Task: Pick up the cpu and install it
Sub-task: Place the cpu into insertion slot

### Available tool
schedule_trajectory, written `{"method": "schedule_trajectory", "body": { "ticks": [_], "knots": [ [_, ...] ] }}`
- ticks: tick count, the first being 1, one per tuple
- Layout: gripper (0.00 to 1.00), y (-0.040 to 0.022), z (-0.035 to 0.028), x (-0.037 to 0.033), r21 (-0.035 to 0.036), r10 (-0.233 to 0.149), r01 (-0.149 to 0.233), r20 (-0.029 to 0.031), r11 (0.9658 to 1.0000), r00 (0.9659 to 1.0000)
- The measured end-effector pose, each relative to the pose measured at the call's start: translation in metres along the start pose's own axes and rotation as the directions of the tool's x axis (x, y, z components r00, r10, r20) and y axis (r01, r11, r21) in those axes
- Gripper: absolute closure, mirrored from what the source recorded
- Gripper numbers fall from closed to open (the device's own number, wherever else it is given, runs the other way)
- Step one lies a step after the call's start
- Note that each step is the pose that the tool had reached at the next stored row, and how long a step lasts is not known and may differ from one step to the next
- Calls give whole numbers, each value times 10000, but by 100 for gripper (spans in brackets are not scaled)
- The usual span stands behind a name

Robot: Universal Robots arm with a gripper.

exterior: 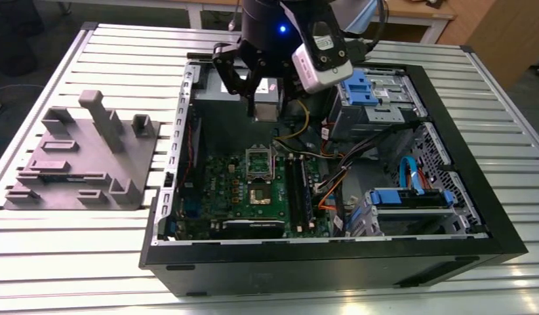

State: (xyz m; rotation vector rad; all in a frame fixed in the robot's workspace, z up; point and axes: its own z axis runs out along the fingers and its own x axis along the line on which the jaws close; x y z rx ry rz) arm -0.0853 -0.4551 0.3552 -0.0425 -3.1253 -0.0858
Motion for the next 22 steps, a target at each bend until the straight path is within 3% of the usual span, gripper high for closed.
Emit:
{"method": "schedule_trajectory", "body": {
  "ticks": [7,14,22],
  "knots": [
    [53,-115,123,-6,-3,0,0,1,10000,10000],
    [53,-124,249,-8,8,-487,487,-27,9988,9988],
    [53,-132,392,-11,8,-521,521,-30,9986,9986]
  ]
}}
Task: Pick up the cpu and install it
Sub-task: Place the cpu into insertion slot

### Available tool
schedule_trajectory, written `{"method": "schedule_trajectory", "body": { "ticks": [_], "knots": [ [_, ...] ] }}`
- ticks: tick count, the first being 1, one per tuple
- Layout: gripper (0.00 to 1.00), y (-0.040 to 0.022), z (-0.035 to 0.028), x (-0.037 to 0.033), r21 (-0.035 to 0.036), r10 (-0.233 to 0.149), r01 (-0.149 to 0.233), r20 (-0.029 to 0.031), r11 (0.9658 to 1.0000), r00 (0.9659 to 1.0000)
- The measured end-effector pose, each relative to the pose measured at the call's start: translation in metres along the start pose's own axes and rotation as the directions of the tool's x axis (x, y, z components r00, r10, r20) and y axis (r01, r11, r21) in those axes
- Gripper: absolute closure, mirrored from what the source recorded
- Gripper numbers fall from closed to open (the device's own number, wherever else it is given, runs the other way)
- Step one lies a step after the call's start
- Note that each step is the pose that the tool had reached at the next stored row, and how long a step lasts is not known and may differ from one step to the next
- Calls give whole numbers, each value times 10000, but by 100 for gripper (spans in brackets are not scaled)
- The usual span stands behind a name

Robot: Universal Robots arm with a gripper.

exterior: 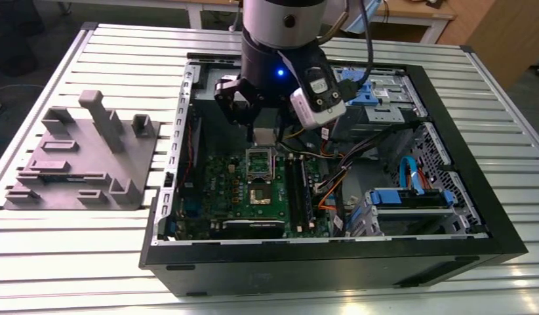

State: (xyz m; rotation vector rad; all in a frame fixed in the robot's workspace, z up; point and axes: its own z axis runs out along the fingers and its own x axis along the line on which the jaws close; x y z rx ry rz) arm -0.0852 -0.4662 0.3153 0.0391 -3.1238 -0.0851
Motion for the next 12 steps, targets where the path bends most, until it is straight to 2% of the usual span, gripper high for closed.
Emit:
{"method": "schedule_trajectory", "body": {
  "ticks": [2,6,12],
  "knots": [
    [53,-2,25,0,0,0,0,0,10000,10000],
    [53,-2,27,0,2,-1,1,-1,10000,10000],
    [53,-10,133,10,0,-2,2,0,10000,10000]
  ]
}}
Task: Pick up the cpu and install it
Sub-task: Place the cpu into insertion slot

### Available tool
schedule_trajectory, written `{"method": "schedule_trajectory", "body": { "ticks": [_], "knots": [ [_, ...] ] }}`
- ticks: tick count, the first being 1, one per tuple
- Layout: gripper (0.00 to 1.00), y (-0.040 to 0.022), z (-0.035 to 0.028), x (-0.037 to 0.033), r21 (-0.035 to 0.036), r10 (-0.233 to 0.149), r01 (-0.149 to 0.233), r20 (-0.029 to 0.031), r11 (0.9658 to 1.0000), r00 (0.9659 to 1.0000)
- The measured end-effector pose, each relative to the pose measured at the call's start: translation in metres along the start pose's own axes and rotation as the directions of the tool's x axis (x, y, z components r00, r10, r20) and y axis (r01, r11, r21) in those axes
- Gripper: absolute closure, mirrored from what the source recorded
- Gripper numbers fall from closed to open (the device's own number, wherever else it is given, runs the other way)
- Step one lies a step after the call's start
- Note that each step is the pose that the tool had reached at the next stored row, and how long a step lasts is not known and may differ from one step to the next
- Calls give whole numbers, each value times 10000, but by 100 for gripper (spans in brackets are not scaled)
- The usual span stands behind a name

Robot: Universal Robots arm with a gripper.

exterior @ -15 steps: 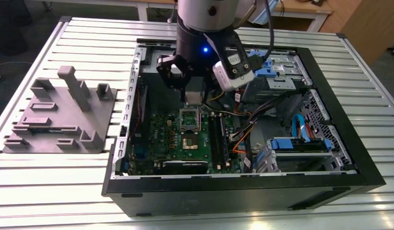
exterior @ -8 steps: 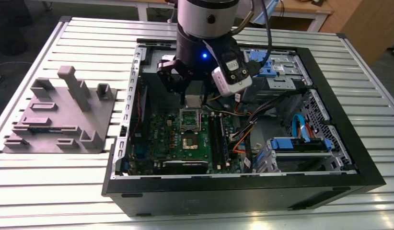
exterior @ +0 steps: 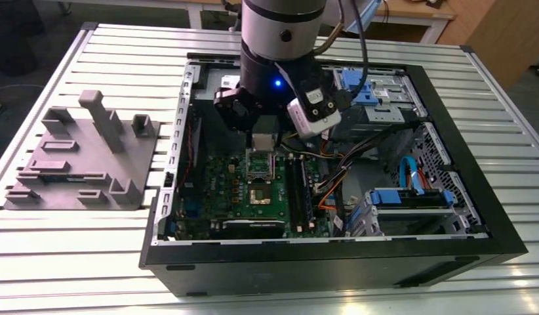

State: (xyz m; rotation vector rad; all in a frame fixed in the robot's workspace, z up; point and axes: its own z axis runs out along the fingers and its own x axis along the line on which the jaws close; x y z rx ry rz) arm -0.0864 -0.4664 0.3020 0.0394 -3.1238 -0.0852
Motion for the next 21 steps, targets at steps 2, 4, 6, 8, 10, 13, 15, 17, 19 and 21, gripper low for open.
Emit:
{"method": "schedule_trajectory", "body": {
  "ticks": [2,4,6,8,10,13,15,17,19,21],
  "knots": [
    [53,-8,37,-2,0,-3,3,0,10000,10000],
    [53,-18,71,-2,2,-2,2,0,10000,10000],
    [53,-21,108,-3,1,-2,2,1,10000,10000],
    [53,-27,143,-4,1,-3,3,0,10000,10000],
    [53,-36,180,-4,2,-3,3,0,10000,10000],
    [53,-52,233,-4,1,4,-4,1,10000,10000],
    [53,-63,260,-5,2,16,-16,1,10000,10000],
    [53,-76,285,-6,2,28,-28,1,10000,10000],
    [53,-87,308,-7,2,35,-35,1,10000,10000],
    [53,-96,321,-7,0,42,-42,3,10000,10000]
  ]
}}
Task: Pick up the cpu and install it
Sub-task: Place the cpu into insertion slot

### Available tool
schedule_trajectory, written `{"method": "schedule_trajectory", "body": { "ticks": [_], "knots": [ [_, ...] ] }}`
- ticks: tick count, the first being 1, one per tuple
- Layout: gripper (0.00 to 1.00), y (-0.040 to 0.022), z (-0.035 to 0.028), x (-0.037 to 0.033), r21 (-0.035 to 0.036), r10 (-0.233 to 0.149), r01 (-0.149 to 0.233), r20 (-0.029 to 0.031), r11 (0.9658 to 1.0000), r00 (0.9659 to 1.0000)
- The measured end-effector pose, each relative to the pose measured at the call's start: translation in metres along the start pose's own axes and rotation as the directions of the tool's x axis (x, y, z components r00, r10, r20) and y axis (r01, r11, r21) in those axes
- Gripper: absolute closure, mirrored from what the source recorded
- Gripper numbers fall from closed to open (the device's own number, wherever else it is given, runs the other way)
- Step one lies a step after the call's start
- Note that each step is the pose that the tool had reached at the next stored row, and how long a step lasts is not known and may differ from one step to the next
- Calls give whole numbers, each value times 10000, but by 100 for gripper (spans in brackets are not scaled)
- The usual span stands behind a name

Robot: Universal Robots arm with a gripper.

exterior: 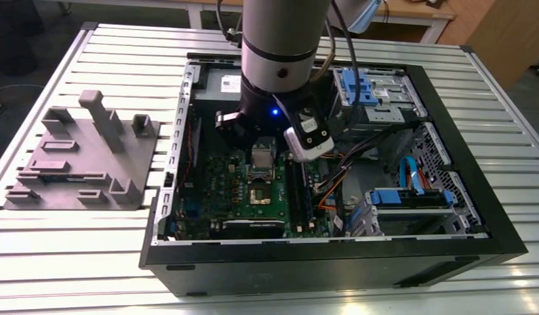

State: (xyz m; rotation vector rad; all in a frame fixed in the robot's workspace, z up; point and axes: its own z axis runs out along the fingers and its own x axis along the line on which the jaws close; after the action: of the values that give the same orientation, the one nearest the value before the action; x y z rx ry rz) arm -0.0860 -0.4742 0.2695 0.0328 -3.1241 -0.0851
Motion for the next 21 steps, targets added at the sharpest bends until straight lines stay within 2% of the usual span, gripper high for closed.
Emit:
{"method": "schedule_trajectory", "body": {
  "ticks": [7,13,18,21],
  "knots": [
    [53,-1,1,-1,3,0,0,-2,10000,10000],
    [53,-21,21,-8,37,3,-3,-2,10000,10000],
    [53,-37,60,-16,39,7,-7,-2,10000,10000],
    [53,-51,110,-18,37,9,-9,-1,10000,10000]
  ]
}}
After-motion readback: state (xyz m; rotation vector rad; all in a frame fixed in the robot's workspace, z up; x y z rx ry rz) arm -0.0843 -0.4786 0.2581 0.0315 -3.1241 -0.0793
